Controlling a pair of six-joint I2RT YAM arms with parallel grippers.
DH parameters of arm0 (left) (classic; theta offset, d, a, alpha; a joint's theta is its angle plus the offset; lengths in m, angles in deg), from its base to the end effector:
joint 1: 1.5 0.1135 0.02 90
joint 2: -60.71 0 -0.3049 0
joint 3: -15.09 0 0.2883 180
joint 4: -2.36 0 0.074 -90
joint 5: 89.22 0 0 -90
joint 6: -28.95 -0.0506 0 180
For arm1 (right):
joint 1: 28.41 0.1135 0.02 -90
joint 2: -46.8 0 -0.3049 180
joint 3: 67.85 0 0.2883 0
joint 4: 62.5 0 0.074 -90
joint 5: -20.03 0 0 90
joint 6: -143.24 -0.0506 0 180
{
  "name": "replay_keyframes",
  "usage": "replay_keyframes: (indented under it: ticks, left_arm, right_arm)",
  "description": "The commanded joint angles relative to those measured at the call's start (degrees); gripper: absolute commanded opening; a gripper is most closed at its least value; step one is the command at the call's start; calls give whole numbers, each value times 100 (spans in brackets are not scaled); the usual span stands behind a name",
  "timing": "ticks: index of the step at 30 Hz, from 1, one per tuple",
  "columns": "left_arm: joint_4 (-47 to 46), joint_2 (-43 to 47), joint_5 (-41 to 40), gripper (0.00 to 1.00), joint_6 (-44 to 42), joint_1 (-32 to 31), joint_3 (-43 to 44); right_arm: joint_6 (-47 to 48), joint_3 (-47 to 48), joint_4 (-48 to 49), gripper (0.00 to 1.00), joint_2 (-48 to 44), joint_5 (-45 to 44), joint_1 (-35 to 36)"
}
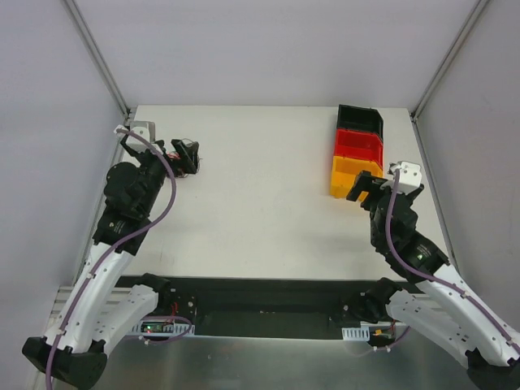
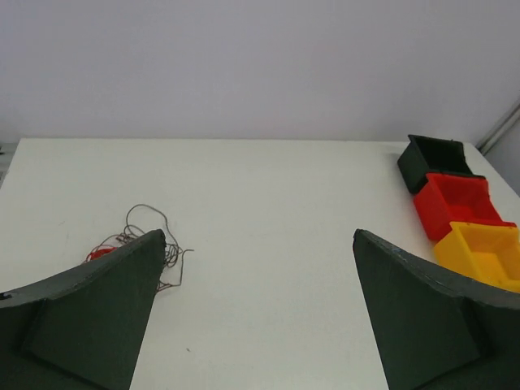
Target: Untangle the cables
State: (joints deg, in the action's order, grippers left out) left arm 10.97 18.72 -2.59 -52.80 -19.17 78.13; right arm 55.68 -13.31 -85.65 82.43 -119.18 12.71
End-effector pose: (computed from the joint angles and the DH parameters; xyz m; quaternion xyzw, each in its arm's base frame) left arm 0.1763 -0.0530 0.4479 0.0286 0.6258 -0.1568 0.7635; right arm 0.1395 0.0709 0.3766 0.0159 0.7238 -0.0830 0.6848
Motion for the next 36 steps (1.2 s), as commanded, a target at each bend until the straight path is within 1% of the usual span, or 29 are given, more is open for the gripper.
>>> replay_keyframes:
  ticks: [1,3,5,7,8,10,12,14,16,17,18,19,21,22,24,26,27,28,29,30,31,33,35,36]
  left_arm:
    - [119,-466,-865,99,273,-8,197]
    - [443,-878,-1382,99,396,53,311]
    - [943,-1370,-1901,99,597,219,609]
    - [1245,-1670,-1948,99,1061,578,742]
    - [1245,-1732,-1739,99,1334,842,699]
    - [1236,-1934,-1273,99,1774,1360,619]
    - [1289,-2337,-798,99,2048,1870,689]
    - [1324,-2855,-193,98,2320,2284,829]
    - [1316,-3374,711,96,2724,2697,935]
    - [1255,-3646,1020,97,2847,2838,979]
    - [1193,-4006,1563,95,2831,2961,1084]
    - [1192,-4401,1942,93,2805,3041,1250]
    - [1157,-5087,2488,88,2718,3120,1584]
    - [1105,-5369,2717,88,2717,3129,1734]
    - [825,-5984,3446,79,2682,3112,1919]
    - [806,-6407,3729,77,2699,3068,1990]
    - [762,-6556,3809,73,2778,3068,1947]
    - [762,-6715,3957,62,2874,3068,1920]
    - [762,-6838,4150,49,2997,3059,1885]
    - [744,-6822,4257,34,3068,2998,1833]
    - [735,-6700,4240,23,3095,2858,1745]
    - [692,-6349,4135,11,3104,2341,1508]
    - [674,-6006,4073,4,3104,1778,1323]
    - [674,-5839,4012,1,3112,1384,1192]
  right_arm:
    - [-121,2,-11,96,-57,-326,18]
    - [-138,-68,-20,96,-74,-230,19]
    - [-173,-121,-73,96,-40,-168,18]
    - [-226,-121,-221,96,13,-168,19]
    - [-391,-130,-275,96,39,-176,18]
    - [-437,-139,-380,96,92,-177,18]
    - [-577,-87,-652,96,93,-133,27]
    - [-718,-77,-776,96,23,-19,19]
    - [-780,-121,-794,96,-100,122,10]
    - [-815,-156,-794,96,-179,183,10]
    - [-824,-165,-802,96,-250,288,10]
    - [-850,-191,-811,96,-337,359,18]
    - [-911,-235,-768,96,-496,560,18]
    - [-912,-279,-732,96,-566,623,10]
    - [-903,-367,-592,96,-672,711,18]
    - [-920,-385,-548,96,-716,772,10]
    - [-947,-376,-548,96,-716,799,18]
    - [-956,-376,-556,96,-707,860,10]
    - [-947,-368,-548,96,-681,913,10]
    - [-921,-350,-556,96,-629,1026,10]
    - [-868,-333,-565,96,-576,1175,10]
    - [-824,-306,-548,96,-383,1448,10]
    - [-998,-289,-626,96,-181,1782,-8]
    - [-904,-341,-513,96,-110,2036,-17]
